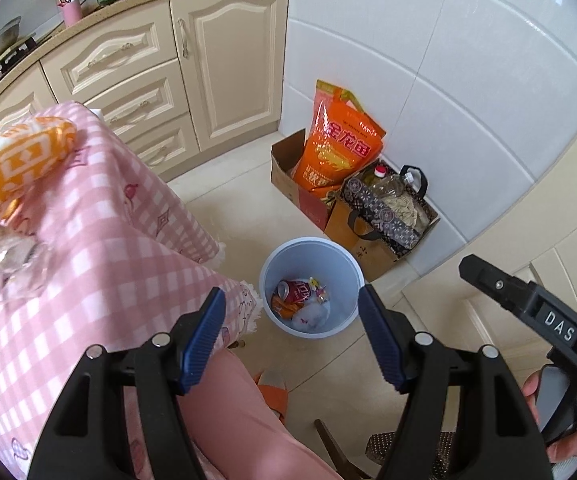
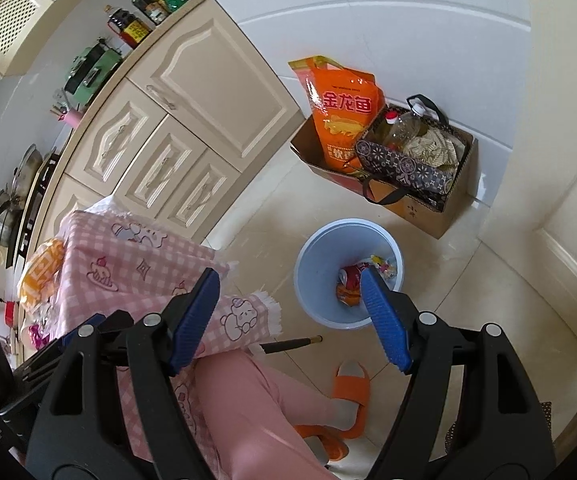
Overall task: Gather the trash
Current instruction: 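Open the right tool to drop the red can into the bin, then move both tools back toward the table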
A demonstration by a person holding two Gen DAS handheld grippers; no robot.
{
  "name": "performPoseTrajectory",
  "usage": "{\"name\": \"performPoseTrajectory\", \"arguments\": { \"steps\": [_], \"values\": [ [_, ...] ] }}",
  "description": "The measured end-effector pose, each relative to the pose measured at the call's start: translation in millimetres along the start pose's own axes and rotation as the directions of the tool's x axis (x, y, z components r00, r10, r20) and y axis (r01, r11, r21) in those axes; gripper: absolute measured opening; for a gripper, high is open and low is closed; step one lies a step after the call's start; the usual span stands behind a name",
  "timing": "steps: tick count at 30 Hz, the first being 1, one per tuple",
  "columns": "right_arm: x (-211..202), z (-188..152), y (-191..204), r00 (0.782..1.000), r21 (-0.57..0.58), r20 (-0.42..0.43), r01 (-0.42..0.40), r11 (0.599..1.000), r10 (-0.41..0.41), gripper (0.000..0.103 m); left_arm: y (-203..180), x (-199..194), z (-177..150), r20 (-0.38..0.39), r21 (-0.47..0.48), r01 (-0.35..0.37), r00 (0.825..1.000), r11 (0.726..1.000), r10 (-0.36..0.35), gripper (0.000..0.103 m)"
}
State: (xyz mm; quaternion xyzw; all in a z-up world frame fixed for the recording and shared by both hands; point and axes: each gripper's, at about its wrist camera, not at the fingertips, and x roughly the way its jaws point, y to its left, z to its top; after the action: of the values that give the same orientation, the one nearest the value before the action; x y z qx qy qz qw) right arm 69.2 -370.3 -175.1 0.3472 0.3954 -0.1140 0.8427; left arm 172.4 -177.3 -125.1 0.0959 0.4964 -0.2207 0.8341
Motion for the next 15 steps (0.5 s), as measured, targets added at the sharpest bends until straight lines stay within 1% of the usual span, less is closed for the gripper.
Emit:
{"name": "performPoseTrajectory", "arguments": {
  "steps": [8, 12, 15],
  "values": [
    [-30, -18, 31, 0.999, -0.065, 0.053, -0.004, 0.998, 0.008, 0.076, 13, -38, -14, 0.072, -0.013, 0.013, 0.997, 1.000, -0.012, 0.068],
    [-42, -26, 50, 0.996, -0.098, 0.080, -0.020, 0.995, 0.027, 0.080, 26, -61, -23, 0.110, -0.031, 0.013, 0.994, 0.999, -0.010, 0.070],
    [-47, -32, 69, 0.995, -0.134, 0.084, -0.035, 0.990, 0.047, 0.081, 38, -78, -29, 0.141, -0.055, 0.016, 0.990, 0.998, -0.008, 0.071]
  ]
}}
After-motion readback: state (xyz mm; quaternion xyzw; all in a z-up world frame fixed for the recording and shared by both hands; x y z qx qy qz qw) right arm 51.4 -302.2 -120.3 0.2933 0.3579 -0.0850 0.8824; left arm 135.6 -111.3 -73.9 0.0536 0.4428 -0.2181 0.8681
